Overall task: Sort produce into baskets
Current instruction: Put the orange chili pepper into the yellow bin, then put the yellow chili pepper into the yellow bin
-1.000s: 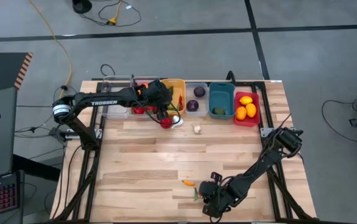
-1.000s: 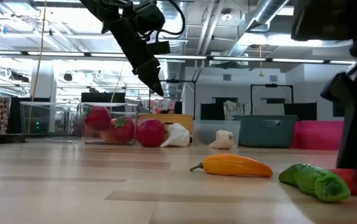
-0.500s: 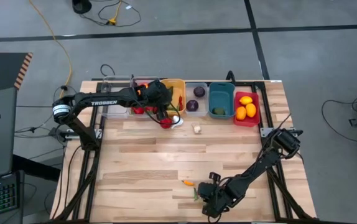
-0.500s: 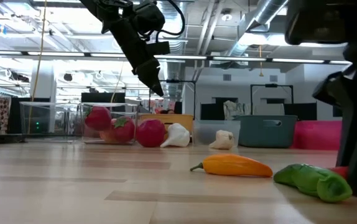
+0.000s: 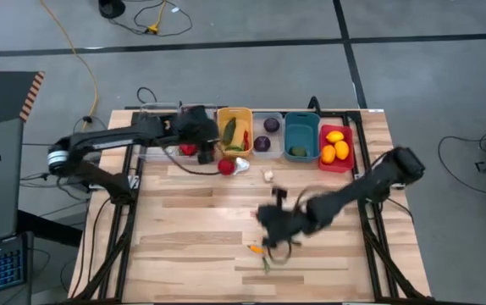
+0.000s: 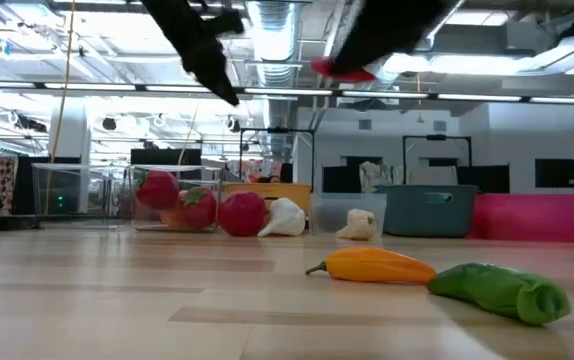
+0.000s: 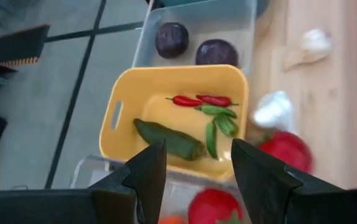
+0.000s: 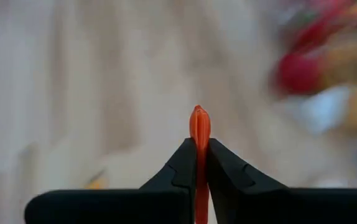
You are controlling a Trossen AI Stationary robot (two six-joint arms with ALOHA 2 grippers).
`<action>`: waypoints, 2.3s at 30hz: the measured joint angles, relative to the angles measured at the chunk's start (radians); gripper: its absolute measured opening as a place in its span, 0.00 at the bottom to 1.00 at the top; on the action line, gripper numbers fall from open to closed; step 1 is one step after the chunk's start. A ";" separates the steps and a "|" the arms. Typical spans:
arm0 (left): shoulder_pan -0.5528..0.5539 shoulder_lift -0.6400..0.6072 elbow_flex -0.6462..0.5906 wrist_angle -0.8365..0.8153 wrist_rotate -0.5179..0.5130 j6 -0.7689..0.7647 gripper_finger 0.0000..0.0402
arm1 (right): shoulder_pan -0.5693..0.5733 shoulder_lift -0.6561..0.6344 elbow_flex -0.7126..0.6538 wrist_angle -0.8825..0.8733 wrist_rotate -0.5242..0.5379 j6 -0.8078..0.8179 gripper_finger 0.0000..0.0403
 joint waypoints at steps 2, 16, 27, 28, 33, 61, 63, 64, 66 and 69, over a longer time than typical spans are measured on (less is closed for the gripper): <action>-0.018 -0.051 0.000 -0.032 0.005 -0.026 0.42 | -0.068 -0.044 0.002 0.016 0.045 -0.089 0.14; -0.190 -0.210 0.000 -0.105 0.211 -0.196 0.42 | -0.615 -0.013 0.000 0.350 -0.317 -0.360 0.14; -0.362 -0.187 -0.050 -0.086 0.210 -0.242 0.42 | -0.766 0.130 0.027 0.423 -0.468 -0.360 0.36; -0.378 -0.185 -0.064 -0.061 0.210 -0.249 0.42 | -0.769 0.139 0.033 0.426 -0.468 -0.360 0.39; -0.457 -0.149 -0.145 0.102 0.211 -0.293 0.42 | -0.778 0.156 0.074 0.406 -0.465 -0.360 0.51; -0.692 0.594 -0.238 1.134 0.216 -0.366 0.42 | -0.416 -0.235 0.354 -0.096 -0.464 -0.367 0.45; -0.692 0.633 -0.232 1.166 0.231 -0.376 0.42 | -0.379 -0.243 0.354 -0.100 -0.464 -0.367 0.45; -0.692 0.651 -0.223 1.171 0.233 -0.380 0.42 | -0.362 -0.244 0.354 -0.100 -0.464 -0.367 0.45; -0.692 0.686 -0.202 1.170 0.237 -0.388 0.42 | -0.329 -0.245 0.354 -0.101 -0.464 -0.367 0.45; -0.693 0.738 -0.167 1.157 0.248 -0.387 0.42 | -0.282 -0.237 0.354 -0.102 -0.464 -0.367 0.45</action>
